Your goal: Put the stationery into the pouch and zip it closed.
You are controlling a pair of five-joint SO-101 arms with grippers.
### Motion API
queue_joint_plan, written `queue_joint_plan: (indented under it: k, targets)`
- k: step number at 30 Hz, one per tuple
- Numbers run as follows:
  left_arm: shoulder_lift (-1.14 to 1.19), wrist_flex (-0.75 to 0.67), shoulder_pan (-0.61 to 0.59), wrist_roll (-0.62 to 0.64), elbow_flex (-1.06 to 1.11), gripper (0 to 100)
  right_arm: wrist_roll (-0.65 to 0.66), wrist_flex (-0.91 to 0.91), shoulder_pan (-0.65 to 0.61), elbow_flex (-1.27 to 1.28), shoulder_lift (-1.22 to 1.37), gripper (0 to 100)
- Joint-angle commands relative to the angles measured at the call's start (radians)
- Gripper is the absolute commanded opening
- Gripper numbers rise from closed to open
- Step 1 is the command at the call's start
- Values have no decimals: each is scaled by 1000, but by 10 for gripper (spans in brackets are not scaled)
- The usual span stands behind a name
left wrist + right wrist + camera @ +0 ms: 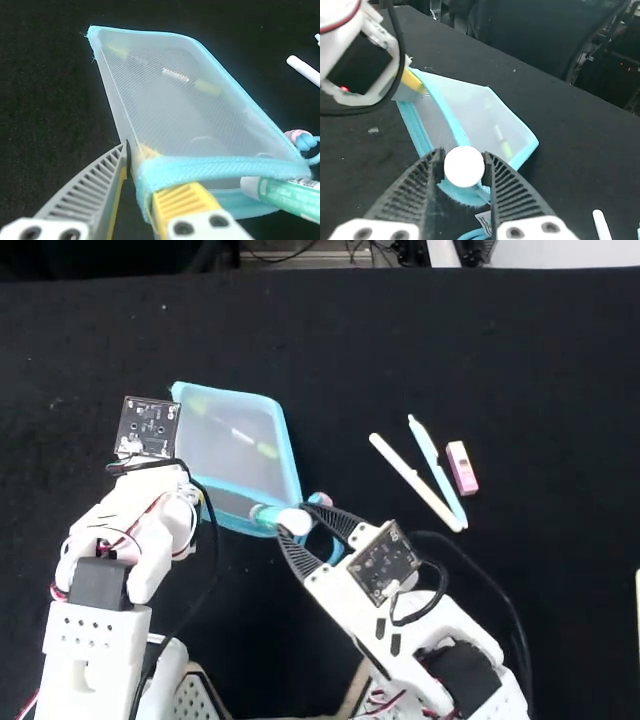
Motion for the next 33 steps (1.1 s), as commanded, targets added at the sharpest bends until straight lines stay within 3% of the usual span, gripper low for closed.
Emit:
queue_joint_plan:
  k: [1, 9, 19, 28, 33]
  targets:
    - [-9, -20, 2, 9, -13, 30, -6, 46, 37, -27, -145, 11]
    - [-9, -20, 2, 9, -13, 30, 2, -6, 37, -39, -145, 11]
    - [-9, -17, 2, 9, -13, 30, 2, -427, 37, 282, -145, 11]
    - [-9, -17, 2, 9, -13, 30, 86, -439, 37, 294, -145, 13]
    - [-9, -17, 2, 9, -13, 30, 0, -379, 37, 269, -145, 167]
